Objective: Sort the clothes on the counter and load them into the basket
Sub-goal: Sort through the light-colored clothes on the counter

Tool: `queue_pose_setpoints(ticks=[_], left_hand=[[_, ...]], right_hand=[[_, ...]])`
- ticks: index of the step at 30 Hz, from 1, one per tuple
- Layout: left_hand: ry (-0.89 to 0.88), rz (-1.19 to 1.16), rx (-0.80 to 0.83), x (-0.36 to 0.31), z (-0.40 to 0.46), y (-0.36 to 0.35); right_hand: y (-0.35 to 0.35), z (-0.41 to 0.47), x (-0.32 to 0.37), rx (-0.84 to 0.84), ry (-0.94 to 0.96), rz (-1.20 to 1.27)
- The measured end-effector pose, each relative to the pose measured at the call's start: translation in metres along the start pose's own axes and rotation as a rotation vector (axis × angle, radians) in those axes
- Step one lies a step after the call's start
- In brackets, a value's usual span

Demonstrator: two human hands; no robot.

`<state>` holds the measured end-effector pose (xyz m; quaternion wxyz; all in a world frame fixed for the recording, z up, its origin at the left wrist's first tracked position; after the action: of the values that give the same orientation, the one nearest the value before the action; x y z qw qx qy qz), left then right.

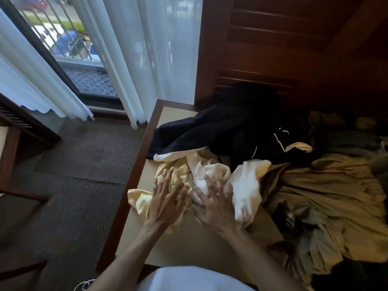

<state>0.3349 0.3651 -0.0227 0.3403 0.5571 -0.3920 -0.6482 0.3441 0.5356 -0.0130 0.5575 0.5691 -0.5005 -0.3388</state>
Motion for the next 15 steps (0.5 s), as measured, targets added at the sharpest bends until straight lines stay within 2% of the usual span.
queue_pose_setpoints(ticks=[2, 4, 7, 9, 13, 15], left_hand=[[0.001, -0.044, 0.125, 0.000, 0.004, -0.008], [0.038, -0.018, 0.211, 0.003, 0.003, -0.016], [0.118, 0.043, 0.184, 0.007, -0.002, -0.016], [0.171, 0.054, 0.140, 0.008, -0.006, -0.015], [0.279, 0.035, 0.103, 0.016, -0.008, -0.009], [0.331, -0.006, 0.087, 0.023, -0.008, -0.002]], right_hand=[[0.002, 0.001, -0.008, -0.037, -0.006, 0.039], [-0.007, 0.009, -0.009, 0.025, 0.001, 0.113], [-0.031, 0.021, -0.006, 0.059, -0.056, 0.133], [-0.033, 0.025, -0.004, 0.003, -0.097, 0.157], [-0.023, 0.038, 0.008, -0.171, 0.031, 0.099], [-0.021, 0.046, 0.008, -0.186, 0.031, 0.087]])
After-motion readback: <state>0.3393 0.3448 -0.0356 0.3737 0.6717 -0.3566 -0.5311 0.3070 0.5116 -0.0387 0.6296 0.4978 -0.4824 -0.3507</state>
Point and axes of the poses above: each hand's wrist, its own z-axis towards the middle knuckle, its own y-axis out of the back of the hand, x = y × z, the point moved 7 cm from there along z, towards the middle knuckle, and after that the axes turned 2 degrees about -y, right-handed, at the moved point
